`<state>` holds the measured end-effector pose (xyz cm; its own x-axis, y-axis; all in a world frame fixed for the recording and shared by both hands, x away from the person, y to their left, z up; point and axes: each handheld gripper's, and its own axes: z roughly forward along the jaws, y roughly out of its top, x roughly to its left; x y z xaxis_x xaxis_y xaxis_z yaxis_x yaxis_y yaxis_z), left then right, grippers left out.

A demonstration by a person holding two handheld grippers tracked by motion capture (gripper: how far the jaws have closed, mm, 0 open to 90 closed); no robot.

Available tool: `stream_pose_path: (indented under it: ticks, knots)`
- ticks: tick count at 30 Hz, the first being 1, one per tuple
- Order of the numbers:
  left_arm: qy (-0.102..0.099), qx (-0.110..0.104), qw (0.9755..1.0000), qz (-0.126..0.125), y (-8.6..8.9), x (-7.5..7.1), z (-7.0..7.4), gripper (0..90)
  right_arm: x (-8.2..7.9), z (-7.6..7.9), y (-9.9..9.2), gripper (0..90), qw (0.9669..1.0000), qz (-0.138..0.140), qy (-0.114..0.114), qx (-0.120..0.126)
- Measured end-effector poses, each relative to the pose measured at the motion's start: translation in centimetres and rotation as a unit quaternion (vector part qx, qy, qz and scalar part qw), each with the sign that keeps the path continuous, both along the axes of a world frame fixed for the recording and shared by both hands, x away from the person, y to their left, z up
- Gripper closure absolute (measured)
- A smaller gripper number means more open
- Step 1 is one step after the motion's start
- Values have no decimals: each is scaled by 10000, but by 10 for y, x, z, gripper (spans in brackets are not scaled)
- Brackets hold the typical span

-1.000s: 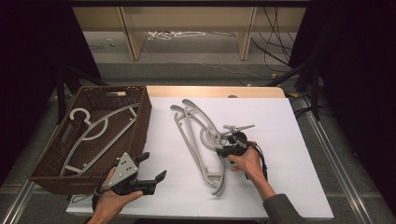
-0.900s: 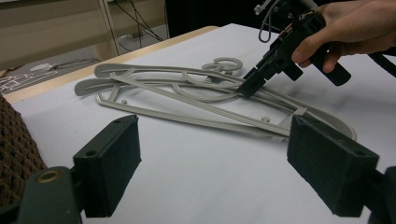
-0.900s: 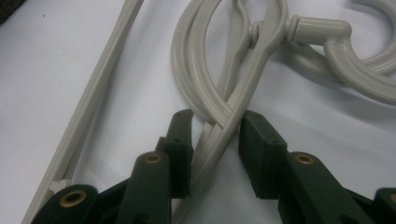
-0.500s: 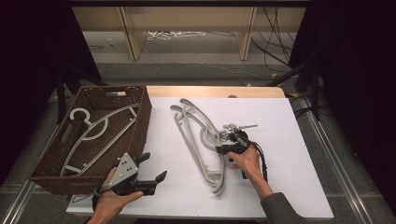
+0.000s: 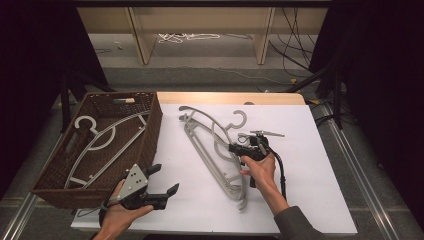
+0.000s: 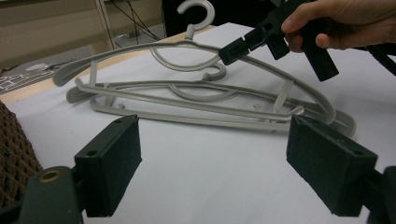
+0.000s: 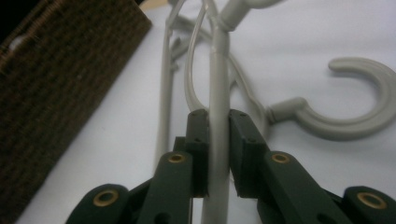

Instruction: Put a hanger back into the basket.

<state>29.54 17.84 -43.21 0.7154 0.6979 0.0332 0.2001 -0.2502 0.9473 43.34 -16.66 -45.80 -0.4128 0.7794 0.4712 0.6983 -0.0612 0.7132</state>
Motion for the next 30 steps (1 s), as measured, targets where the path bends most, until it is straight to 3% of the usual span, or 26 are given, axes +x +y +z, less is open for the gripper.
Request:
stream_pose_path:
  ticks: [3,5,14,20,22,24,30]
  knots:
    - [36,15,10000,16,0,-1,0,176,-1,5,3,807,9995,118,-223,-175]
    - [43,6,10000,25,0,-1,0,176,-2,6,3,807,9997,186,-123,-131]
    - [58,47,10000,34,0,0,0,177,-6,20,0,808,9979,471,-322,-304]
    - [11,91,10000,12,-1,0,0,177,-15,29,-5,808,9938,866,-496,-488]
    - [22,19,10000,-9,-2,0,-1,178,-19,33,-7,808,9918,1010,-545,-570]
    - [4,119,9999,-3,-2,0,-1,178,-26,38,-10,808,9886,1210,-584,-681]
    - [9,119,9999,2,-3,0,0,178,-36,45,-13,808,9855,1406,-676,-672]
